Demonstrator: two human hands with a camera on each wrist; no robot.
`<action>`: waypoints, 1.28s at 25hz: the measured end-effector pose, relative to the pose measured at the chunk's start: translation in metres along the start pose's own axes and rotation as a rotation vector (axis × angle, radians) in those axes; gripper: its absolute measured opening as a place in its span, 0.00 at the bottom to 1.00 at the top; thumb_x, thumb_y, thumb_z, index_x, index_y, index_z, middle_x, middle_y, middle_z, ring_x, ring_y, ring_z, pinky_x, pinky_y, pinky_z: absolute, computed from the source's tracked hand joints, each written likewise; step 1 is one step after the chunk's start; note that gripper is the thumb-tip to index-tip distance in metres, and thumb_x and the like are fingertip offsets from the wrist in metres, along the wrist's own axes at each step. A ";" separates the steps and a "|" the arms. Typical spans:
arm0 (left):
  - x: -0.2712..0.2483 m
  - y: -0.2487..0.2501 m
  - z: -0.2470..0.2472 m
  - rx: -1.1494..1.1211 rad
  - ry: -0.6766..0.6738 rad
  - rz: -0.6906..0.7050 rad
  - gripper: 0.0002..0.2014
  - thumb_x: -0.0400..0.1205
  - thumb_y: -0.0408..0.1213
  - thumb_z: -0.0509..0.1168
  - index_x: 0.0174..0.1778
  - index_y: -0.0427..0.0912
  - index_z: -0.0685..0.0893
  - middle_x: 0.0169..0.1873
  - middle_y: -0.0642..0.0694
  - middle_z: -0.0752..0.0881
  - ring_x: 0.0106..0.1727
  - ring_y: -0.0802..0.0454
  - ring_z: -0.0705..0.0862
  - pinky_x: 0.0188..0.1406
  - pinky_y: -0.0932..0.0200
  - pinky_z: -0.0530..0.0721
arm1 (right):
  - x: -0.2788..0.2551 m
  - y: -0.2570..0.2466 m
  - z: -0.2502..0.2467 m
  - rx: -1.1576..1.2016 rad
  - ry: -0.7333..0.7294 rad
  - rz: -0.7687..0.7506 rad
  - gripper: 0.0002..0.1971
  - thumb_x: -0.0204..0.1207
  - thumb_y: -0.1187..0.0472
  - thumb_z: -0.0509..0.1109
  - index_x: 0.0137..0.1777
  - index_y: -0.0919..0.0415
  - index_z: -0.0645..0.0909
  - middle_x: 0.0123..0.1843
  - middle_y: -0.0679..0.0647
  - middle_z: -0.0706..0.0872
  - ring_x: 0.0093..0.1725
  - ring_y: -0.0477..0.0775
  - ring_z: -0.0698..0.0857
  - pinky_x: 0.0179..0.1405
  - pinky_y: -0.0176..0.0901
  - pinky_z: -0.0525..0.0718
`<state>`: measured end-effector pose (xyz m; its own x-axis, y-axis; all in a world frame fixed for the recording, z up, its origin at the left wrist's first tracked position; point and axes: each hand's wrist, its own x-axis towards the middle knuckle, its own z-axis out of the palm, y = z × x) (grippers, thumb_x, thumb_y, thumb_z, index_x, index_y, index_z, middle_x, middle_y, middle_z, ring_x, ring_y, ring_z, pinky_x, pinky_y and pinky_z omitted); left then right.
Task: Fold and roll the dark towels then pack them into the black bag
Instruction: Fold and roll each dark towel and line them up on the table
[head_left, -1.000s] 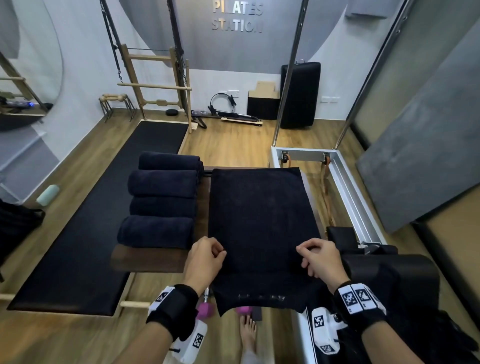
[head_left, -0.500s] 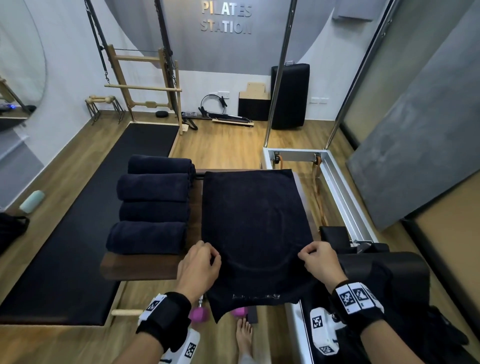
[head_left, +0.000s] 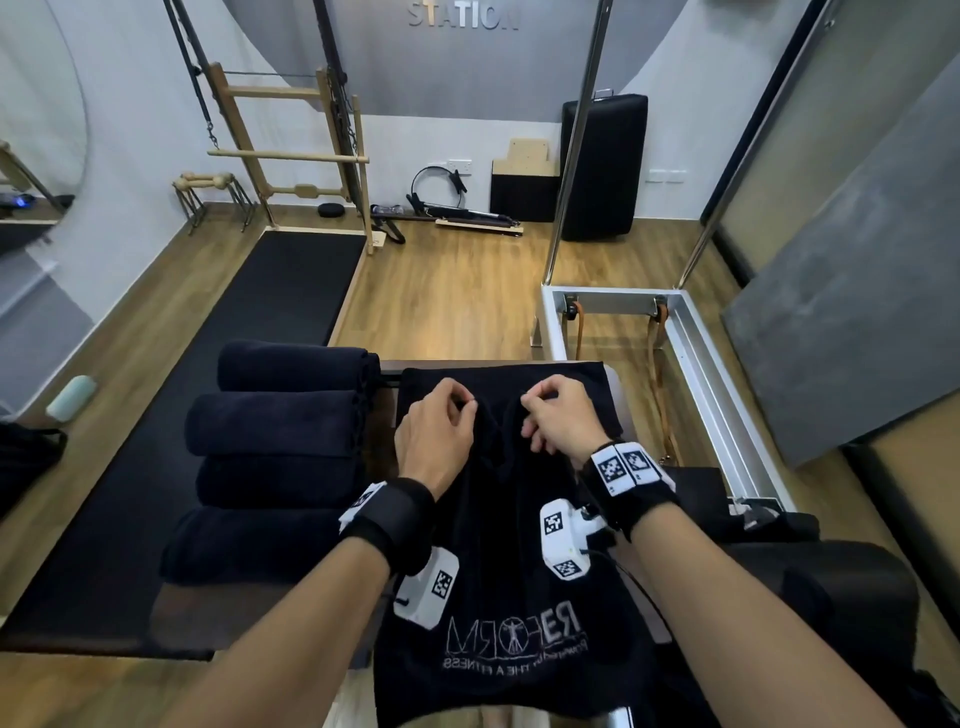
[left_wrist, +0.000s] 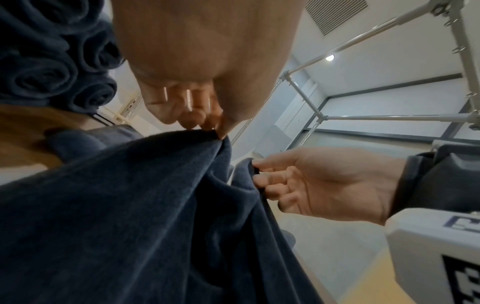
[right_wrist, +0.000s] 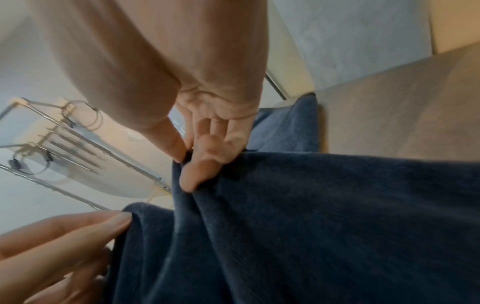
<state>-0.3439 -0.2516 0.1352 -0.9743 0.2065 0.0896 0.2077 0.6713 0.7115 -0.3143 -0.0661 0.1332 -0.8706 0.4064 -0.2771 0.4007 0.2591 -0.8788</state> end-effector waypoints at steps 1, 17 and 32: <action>0.001 -0.004 0.006 -0.016 -0.037 -0.015 0.01 0.88 0.44 0.68 0.53 0.54 0.84 0.35 0.55 0.86 0.40 0.56 0.85 0.40 0.50 0.83 | 0.003 0.002 0.003 0.028 -0.025 0.020 0.03 0.88 0.60 0.67 0.53 0.58 0.78 0.33 0.59 0.93 0.23 0.58 0.86 0.17 0.39 0.77; -0.134 -0.082 -0.015 -0.015 -0.034 -0.158 0.11 0.87 0.46 0.70 0.62 0.46 0.85 0.36 0.53 0.84 0.41 0.55 0.85 0.42 0.50 0.83 | -0.120 0.124 -0.044 -0.077 0.186 0.138 0.10 0.76 0.64 0.82 0.46 0.64 0.83 0.22 0.56 0.84 0.16 0.51 0.78 0.17 0.39 0.73; -0.137 -0.061 -0.033 -0.566 -0.117 -0.180 0.17 0.92 0.33 0.63 0.76 0.44 0.69 0.71 0.44 0.82 0.66 0.52 0.88 0.59 0.50 0.92 | -0.144 0.091 -0.053 0.461 0.163 0.028 0.18 0.87 0.67 0.69 0.71 0.52 0.70 0.55 0.61 0.91 0.49 0.65 0.95 0.44 0.54 0.95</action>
<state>-0.2257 -0.3441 0.1023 -0.9672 0.2233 -0.1212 -0.0695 0.2267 0.9715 -0.1367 -0.0547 0.1136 -0.7907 0.5488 -0.2714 0.2235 -0.1541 -0.9625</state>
